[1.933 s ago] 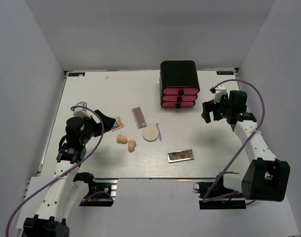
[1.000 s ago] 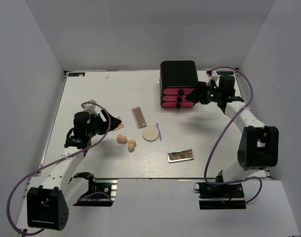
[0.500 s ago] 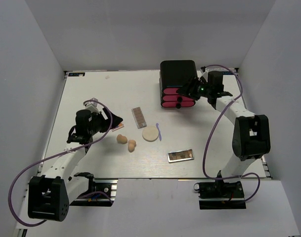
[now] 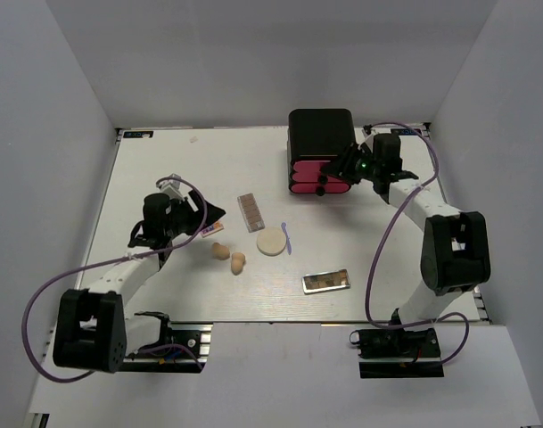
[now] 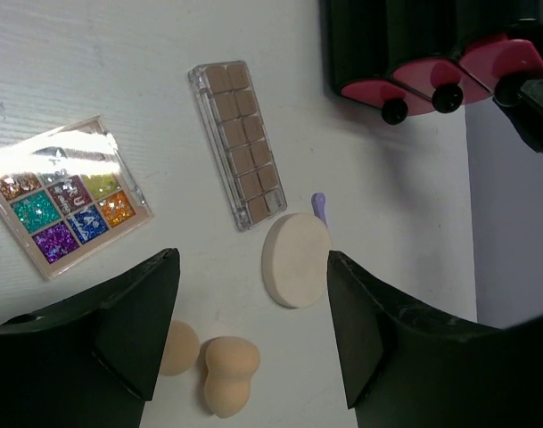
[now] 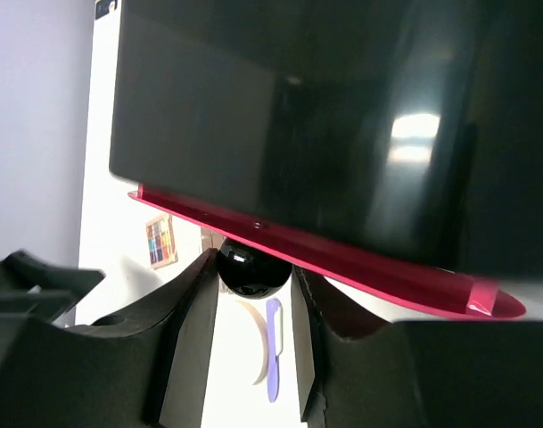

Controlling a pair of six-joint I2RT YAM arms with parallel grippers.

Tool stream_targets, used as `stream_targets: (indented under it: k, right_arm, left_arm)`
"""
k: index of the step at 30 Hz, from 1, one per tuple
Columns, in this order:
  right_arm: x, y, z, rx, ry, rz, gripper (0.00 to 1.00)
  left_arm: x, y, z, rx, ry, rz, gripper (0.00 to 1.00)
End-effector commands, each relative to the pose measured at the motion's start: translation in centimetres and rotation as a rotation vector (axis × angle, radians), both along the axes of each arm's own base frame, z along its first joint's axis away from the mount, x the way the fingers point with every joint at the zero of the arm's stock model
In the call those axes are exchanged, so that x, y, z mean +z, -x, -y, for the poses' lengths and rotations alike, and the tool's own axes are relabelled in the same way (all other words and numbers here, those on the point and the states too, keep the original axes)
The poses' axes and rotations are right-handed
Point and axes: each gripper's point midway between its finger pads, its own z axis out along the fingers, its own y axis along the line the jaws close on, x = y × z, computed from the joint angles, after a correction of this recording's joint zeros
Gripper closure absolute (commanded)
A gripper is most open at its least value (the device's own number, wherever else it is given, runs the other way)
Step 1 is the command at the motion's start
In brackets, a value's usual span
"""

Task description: Organize the makeup

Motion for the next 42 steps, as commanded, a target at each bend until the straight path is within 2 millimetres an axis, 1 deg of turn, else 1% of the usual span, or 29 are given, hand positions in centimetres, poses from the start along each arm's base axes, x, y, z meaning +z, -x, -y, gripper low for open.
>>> stream_targets:
  k: [1, 2, 3, 4, 5, 6, 7, 9, 11, 12, 15, 16, 17, 18, 20, 21, 22, 23, 25, 26, 27, 28, 29, 34, 35, 36, 38, 39, 42]
  right_arm:
    - [1.1, 1.2, 0.4, -0.014, 0.007, 0.028, 0.79]
    - [0.8, 2.2, 0.4, -0.010, 0.008, 0.016, 0.79]
    - [0.7, 2.5, 0.6, -0.012, 0.008, 0.010, 0.79]
    - [0.7, 3.3, 0.7, -0.013, 0.009, 0.007, 0.79]
    - [0.6, 3.7, 0.7, -0.011, 0.009, 0.006, 0.79]
    - [0.5, 3.9, 1.0, -0.019, 0.012, 0.003, 0.79]
    - [1.0, 4.3, 1.0, -0.017, 0.011, 0.013, 0.79]
    - [0.3, 5.2, 1.1, -0.019, 0.015, -0.005, 0.79]
    - [0.1, 5.8, 1.4, -0.026, 0.013, -0.013, 0.79]
    - [-0.1, 6.0, 1.5, -0.030, 0.015, -0.017, 0.79]
    - [-0.3, 6.5, 1.6, -0.033, 0.014, -0.023, 0.79]
    - [-0.4, 6.7, 1.5, -0.031, 0.016, -0.026, 0.79]
    - [-0.3, 6.8, 1.5, -0.031, 0.013, -0.027, 0.79]
    - [-0.4, 7.0, 1.6, -0.030, 0.012, -0.031, 0.79]
    - [-0.7, 7.3, 1.5, -0.027, 0.008, -0.044, 0.80]
    - [-0.9, 7.6, 1.5, -0.029, 0.007, -0.051, 0.79]
    - [-1.0, 7.8, 1.5, -0.027, 0.007, -0.054, 0.80]
    - [-1.1, 7.9, 1.6, -0.029, 0.007, -0.058, 0.80]
    - [-1.2, 8.2, 1.7, -0.032, 0.009, -0.059, 0.79]
    - [-1.2, 8.2, 1.7, -0.033, 0.009, -0.059, 0.79]
    - [-1.2, 8.2, 1.8, -0.034, 0.010, -0.058, 0.75]
    - [-1.2, 8.3, 1.7, -0.031, 0.013, -0.056, 0.73]
    - [-1.2, 8.2, 1.8, -0.033, 0.014, -0.054, 0.71]
    - [-1.1, 8.0, 1.7, -0.025, 0.011, -0.045, 0.60]
    - [-1.2, 8.1, 1.6, -0.021, 0.010, -0.048, 0.57]
    - [-1.2, 8.1, 1.5, -0.021, 0.007, -0.046, 0.51]
    - [-1.4, 8.1, 1.5, -0.022, 0.006, -0.051, 0.44]
    - [-1.4, 8.1, 1.6, -0.022, 0.004, -0.049, 0.34]
    - [-1.3, 8.3, 1.6, -0.017, 0.002, -0.043, 0.18]
  left_arm:
    - [1.7, -1.8, 1.1, -0.020, 0.039, 0.037, 0.24]
    - [1.6, -2.1, 1.5, -0.028, 0.036, 0.028, 0.24]
    - [0.6, -2.5, 1.9, -0.036, 0.031, -0.003, 0.24]
    - [0.9, -3.2, 2.0, -0.035, 0.029, -0.001, 0.24]
    - [0.8, -3.5, 2.5, -0.047, 0.029, -0.006, 0.24]
    - [-0.2, -3.8, 3.0, -0.058, 0.022, -0.037, 0.24]
    - [0.1, -4.6, 3.1, -0.058, 0.020, -0.029, 0.24]
    - [-1.0, -5.1, 3.6, -0.067, 0.009, -0.062, 0.24]
    - [-0.9, -5.6, 4.7, -0.087, 0.000, -0.060, 0.24]
    - [-1.6, -6.0, 4.6, -0.083, -0.009, -0.076, 0.24]
    - [-1.4, -6.9, 5.7, -0.100, -0.022, -0.075, 0.23]
    - [-2.3, -7.0, 6.1, -0.106, -0.039, -0.095, 0.23]
    - [-1.6, -7.5, 6.8, -0.115, -0.045, -0.088, 0.23]
    - [-1.8, -7.9, 6.7, -0.111, -0.055, -0.092, 0.23]
    - [-3.1, -8.0, 7.5, -0.113, -0.089, -0.132, 0.22]
    - [-2.5, -8.9, 7.5, -0.102, -0.098, -0.121, 0.22]
    - [-2.8, -9.0, 8.0, -0.103, -0.112, -0.132, 0.20]
    - [-4.1, -8.9, 7.9, -0.083, -0.150, -0.173, 0.20]
    - [-4.0, -9.6, 8.2, -0.064, -0.183, -0.191, 0.19]
    - [-5.5, -9.3, 7.9, -0.043, -0.229, -0.240, 0.18]
    - [-5.1, -9.9, 7.9, -0.030, -0.240, -0.239, 0.18]
    - [-5.6, -9.4, 8.0, -0.031, -0.266, -0.265, 0.18]
    - [-6.0, -9.7, 7.5, -0.002, -0.291, -0.271, 0.17]
    - [-6.7, -9.2, 7.9, 0.024, -0.397, -0.312, 0.17]
    - [-6.8, -9.4, 7.3, 0.046, -0.424, -0.317, 0.16]
    - [-7.5, -9.1, 7.5, 0.043, -0.447, -0.339, 0.16]
    - [-7.5, -9.1, 7.7, 0.045, -0.474, -0.357, 0.16]
    - [-7.6, -9.0, 8.0, 0.044, -0.488, -0.360, 0.16]
    - [-8.0, -8.9, 8.7, 0.034, -0.508, -0.365, 0.15]
